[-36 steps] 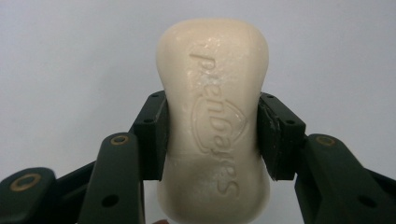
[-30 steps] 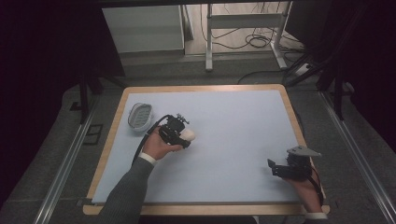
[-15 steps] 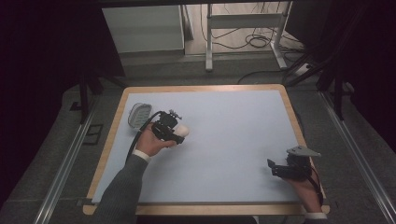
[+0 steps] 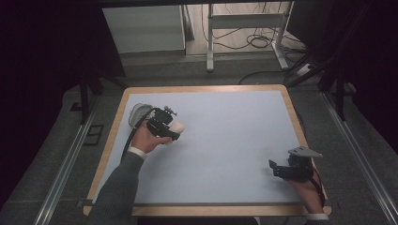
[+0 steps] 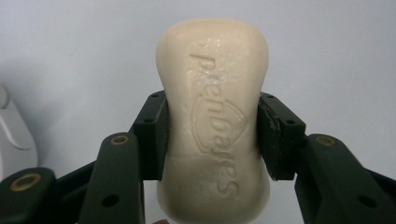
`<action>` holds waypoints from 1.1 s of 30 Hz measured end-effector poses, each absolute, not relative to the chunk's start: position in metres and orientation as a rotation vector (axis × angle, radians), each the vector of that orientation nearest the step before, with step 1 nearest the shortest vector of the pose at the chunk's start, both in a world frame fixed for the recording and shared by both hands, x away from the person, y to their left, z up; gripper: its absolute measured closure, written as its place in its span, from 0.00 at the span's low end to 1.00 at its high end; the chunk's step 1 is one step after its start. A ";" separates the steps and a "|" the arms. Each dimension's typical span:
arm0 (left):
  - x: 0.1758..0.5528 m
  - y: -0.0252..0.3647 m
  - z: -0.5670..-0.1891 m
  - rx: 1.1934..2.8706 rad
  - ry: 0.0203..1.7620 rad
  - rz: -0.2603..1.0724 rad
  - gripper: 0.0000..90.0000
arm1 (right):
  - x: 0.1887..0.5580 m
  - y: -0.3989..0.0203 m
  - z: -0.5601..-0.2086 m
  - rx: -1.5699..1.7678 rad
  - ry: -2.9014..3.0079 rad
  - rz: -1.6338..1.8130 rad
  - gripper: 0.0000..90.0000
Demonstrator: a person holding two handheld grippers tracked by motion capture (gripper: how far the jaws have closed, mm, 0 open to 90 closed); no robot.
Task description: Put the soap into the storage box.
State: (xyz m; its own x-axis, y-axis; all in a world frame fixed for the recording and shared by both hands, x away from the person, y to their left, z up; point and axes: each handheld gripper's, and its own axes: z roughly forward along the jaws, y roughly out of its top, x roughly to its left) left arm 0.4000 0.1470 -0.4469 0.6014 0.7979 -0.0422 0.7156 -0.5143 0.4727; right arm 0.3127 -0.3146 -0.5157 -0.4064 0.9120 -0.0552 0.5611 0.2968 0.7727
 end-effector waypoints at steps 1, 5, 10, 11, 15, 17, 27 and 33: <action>0.400 0.148 -0.446 2.380 1.210 0.250 0.55 | 0.313 -0.314 -0.516 1.308 2.079 0.936 0.10; 0.403 0.154 -0.444 2.380 1.222 0.258 0.55 | 0.313 -0.314 -0.516 1.308 2.079 0.936 0.10; 0.405 0.161 -0.444 2.365 1.244 0.261 0.55 | 0.312 -0.315 -0.515 1.312 2.073 0.940 0.10; 0.406 0.162 -0.444 2.368 1.245 0.260 0.55 | 0.312 -0.315 -0.515 1.312 2.073 0.940 0.10; 0.407 0.167 -0.444 2.364 1.259 0.258 0.55 | 0.312 -0.315 -0.515 1.309 2.076 0.938 0.10; 0.408 0.169 -0.444 2.356 1.268 0.259 0.55 | 0.312 -0.314 -0.515 1.310 2.076 0.940 0.10; 0.412 0.182 -0.439 2.348 1.300 0.274 0.55 | 0.312 -0.315 -0.515 1.308 2.075 0.937 0.10; 0.414 0.192 -0.436 2.338 1.323 0.287 0.55 | 0.311 -0.315 -0.513 1.311 2.069 0.946 0.10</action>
